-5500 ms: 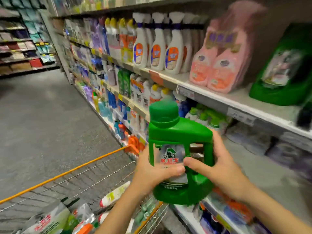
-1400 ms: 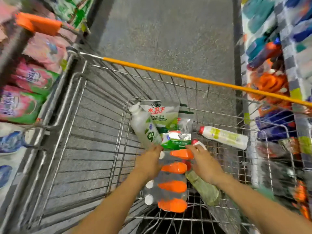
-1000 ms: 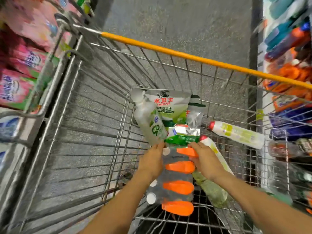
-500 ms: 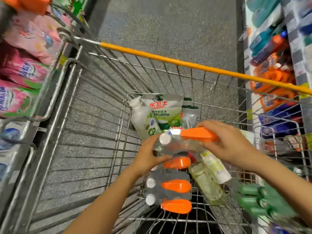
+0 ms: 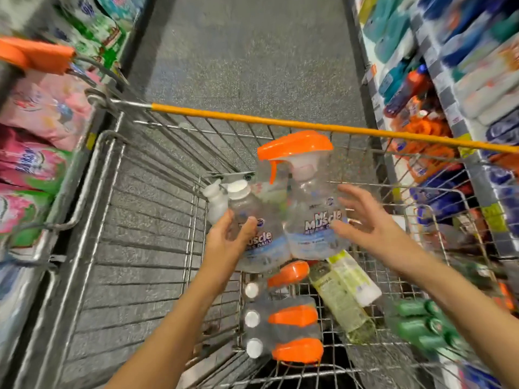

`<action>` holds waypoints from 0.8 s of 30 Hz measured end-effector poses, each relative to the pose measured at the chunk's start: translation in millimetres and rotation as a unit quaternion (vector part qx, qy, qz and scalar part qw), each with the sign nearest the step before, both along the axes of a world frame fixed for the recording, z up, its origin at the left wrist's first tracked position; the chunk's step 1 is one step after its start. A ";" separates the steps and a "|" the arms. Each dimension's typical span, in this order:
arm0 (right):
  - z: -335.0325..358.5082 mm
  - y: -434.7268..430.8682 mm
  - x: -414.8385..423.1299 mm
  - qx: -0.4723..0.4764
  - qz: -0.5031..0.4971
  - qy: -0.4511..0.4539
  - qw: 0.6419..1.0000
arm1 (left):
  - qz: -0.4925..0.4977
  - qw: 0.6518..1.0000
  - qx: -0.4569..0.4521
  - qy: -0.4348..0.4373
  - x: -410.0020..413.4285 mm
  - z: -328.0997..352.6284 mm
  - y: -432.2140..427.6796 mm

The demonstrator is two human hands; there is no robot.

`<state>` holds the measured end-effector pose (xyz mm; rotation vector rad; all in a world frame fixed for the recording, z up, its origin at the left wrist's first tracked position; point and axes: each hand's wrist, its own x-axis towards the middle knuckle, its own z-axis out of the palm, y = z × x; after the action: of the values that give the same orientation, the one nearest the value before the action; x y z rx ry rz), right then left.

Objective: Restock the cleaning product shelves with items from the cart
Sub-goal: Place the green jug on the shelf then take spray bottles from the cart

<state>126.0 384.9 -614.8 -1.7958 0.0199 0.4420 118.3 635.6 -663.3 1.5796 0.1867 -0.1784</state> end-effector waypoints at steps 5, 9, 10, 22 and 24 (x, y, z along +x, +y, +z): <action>-10.3 11.7 -33.6 0.042 -0.031 0.028 0.998 | -0.020 1.000 -0.006 -0.022 5.0 24.3 -2.6; -1.9 10.2 -59.4 0.075 -0.097 0.021 0.992 | -0.066 0.994 0.055 -0.068 2.8 43.5 -13.6; 1.9 13.9 -63.7 0.088 -0.105 0.027 0.990 | -0.069 0.991 0.079 -0.084 0.4 47.6 -15.2; 44.0 -42.0 -151.5 0.131 -0.276 -0.086 0.948 | -0.097 0.964 0.199 -0.150 -35.4 73.2 -105.9; 48.3 -53.5 -171.8 0.146 -0.308 -0.096 0.935 | -0.103 0.960 0.198 -0.171 -44.2 78.8 -125.2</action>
<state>-45.8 331.5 -566.5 -1.4338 0.3542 -0.1762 74.1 510.4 -584.5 2.0010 -0.2271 -0.0261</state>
